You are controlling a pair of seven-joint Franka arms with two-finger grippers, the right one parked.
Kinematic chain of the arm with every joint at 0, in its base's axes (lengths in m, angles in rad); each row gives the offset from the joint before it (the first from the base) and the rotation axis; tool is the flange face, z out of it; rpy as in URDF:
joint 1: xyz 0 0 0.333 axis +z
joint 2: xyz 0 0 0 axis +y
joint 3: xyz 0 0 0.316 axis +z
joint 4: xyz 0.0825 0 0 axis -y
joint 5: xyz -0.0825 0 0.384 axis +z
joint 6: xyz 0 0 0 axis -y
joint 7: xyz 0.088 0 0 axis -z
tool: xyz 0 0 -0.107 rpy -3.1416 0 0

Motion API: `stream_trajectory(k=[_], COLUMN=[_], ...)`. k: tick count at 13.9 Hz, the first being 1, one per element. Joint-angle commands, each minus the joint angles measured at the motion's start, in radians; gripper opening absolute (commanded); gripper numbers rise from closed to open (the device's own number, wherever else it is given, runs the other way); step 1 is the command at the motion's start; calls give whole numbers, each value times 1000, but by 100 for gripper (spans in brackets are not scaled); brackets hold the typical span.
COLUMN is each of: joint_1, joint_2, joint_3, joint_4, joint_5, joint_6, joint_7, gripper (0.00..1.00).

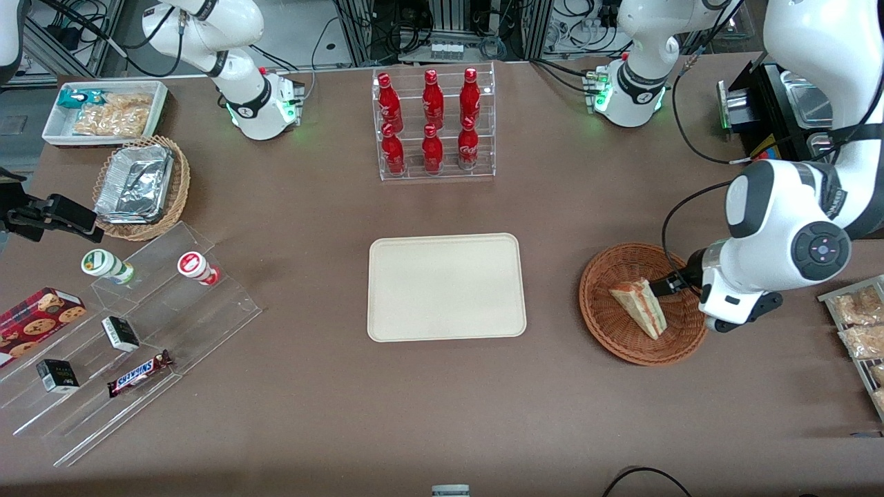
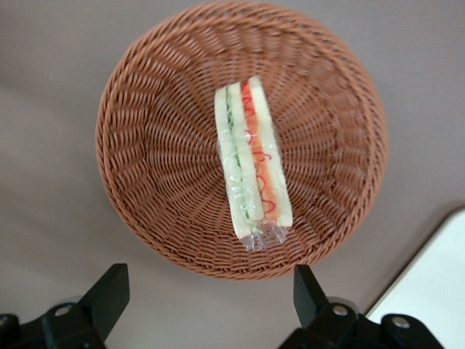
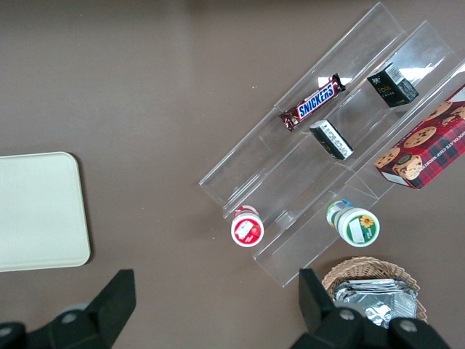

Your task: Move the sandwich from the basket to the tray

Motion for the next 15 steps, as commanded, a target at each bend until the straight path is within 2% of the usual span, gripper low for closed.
stream_trajectory(k=[1, 5, 15], joint_1=[-10, -7, -21], joint_2=[-11, 35, 104], joint_3=[-5, -5, -8], joint_4=[-64, -98, -101], joint_5=[-7, -10, -10], joint_6=[61, 186, 261], joint_7=[-90, -116, -167], gripper=[100, 100, 100])
